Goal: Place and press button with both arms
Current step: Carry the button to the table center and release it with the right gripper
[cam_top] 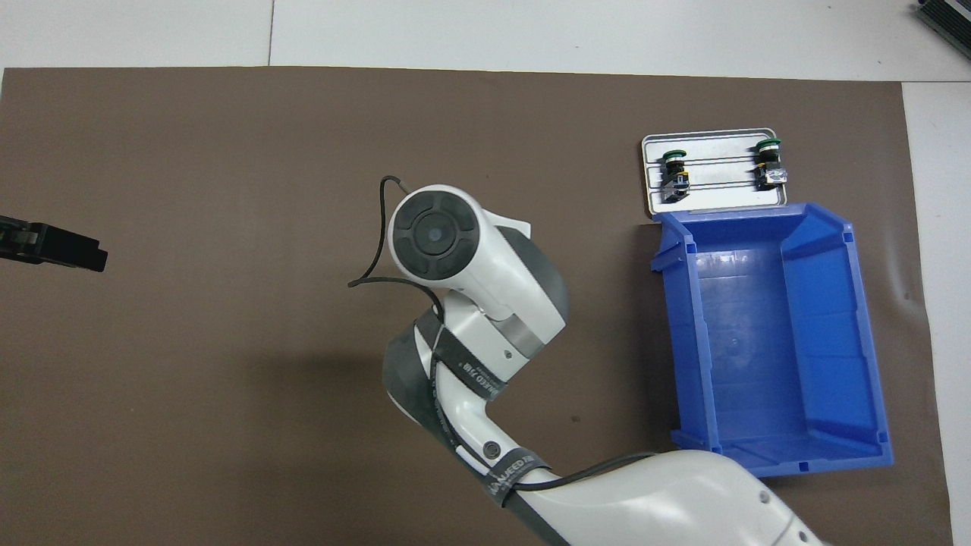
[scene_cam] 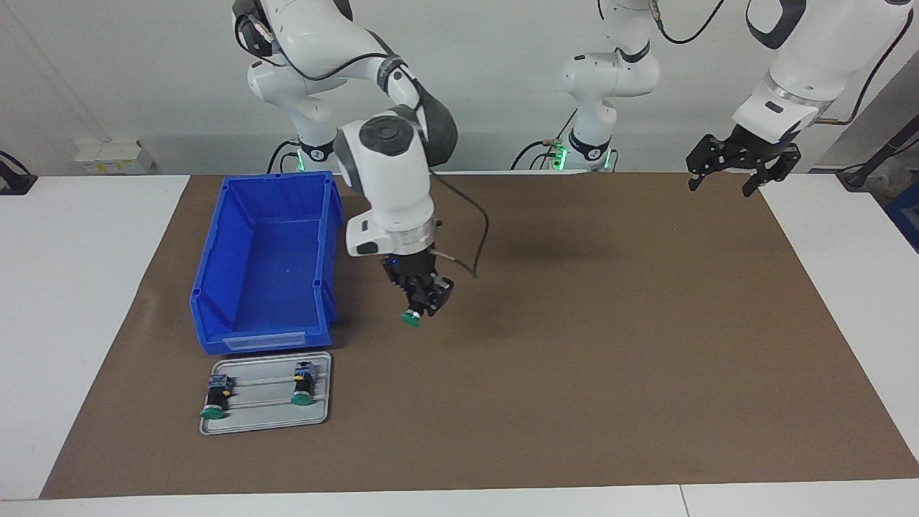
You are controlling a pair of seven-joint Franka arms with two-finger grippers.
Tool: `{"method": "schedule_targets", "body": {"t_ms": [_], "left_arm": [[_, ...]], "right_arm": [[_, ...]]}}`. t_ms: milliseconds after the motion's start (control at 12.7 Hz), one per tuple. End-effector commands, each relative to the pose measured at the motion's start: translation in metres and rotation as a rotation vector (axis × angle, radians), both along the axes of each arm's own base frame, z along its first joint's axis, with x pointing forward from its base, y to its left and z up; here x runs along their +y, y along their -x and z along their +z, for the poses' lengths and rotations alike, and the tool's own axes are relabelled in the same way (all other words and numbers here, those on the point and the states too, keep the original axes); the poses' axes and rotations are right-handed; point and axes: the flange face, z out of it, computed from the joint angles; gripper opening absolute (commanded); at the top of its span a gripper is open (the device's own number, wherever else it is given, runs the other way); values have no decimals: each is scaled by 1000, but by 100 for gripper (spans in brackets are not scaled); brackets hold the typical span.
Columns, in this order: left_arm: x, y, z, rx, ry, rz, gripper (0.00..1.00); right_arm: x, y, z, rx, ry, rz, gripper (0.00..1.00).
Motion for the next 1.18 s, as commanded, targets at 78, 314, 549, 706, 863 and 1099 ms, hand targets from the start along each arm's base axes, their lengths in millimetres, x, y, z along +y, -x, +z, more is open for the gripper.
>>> {"method": "schedule_targets", "body": {"t_ms": [78, 314, 549, 706, 863, 1099], "left_arm": [[3, 9, 1, -5, -17, 2, 100], [4, 9, 1, -5, -17, 3, 100], [4, 9, 1, -5, -17, 3, 100], [1, 8, 1, -10, -17, -1, 100], [-2, 9, 1, -5, -17, -2, 100], [-7, 1, 1, -71, -11, -103, 100]], "right_arm": [[17, -1, -47, -42, -33, -244, 10], [16, 1, -65, -6, -71, -337, 10], [11, -9, -59, -17, -73, -351, 95], [-10, -35, -32, -22, -124, -408, 98], [-59, -67, 22, -34, -172, -440, 98], [-165, -83, 107, 75, -152, -215, 95]]}}
